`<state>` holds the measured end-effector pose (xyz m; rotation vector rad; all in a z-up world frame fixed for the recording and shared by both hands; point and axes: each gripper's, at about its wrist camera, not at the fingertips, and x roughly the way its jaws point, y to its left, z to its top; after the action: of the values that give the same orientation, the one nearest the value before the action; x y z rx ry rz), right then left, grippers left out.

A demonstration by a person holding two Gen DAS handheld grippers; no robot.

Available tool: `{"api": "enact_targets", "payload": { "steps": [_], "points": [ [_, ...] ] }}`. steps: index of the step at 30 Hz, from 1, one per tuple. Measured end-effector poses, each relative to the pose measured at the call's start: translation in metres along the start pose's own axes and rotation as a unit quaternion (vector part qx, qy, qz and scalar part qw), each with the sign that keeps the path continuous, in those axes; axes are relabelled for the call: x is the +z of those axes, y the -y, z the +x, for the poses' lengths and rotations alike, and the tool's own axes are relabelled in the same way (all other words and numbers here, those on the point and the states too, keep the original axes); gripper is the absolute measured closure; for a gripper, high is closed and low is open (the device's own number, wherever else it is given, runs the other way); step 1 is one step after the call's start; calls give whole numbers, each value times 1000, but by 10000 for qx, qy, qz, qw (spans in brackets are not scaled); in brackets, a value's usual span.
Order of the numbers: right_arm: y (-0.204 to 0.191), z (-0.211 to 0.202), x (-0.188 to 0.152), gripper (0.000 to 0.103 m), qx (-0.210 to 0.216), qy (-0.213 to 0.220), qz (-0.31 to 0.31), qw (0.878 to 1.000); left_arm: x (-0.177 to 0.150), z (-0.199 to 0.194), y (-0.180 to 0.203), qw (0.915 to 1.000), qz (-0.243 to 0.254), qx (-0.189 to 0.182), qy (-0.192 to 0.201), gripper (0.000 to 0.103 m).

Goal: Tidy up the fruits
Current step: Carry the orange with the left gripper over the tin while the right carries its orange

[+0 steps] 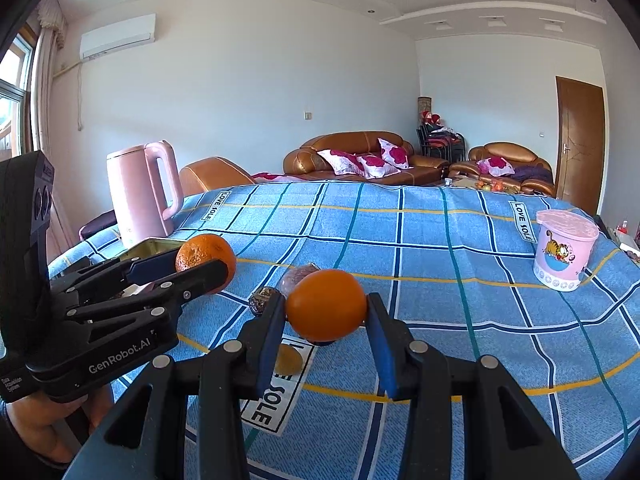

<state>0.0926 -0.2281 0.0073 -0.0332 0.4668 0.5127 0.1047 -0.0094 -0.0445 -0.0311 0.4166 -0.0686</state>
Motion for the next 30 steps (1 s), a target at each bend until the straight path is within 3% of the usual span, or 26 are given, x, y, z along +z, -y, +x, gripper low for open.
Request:
{"api": "enact_targets", "payload": {
  "steps": [30],
  "points": [
    [0, -19, -1, 60, -57, 497, 23, 9987, -2, -19, 3, 9982, 96, 295, 505, 57]
  ]
}}
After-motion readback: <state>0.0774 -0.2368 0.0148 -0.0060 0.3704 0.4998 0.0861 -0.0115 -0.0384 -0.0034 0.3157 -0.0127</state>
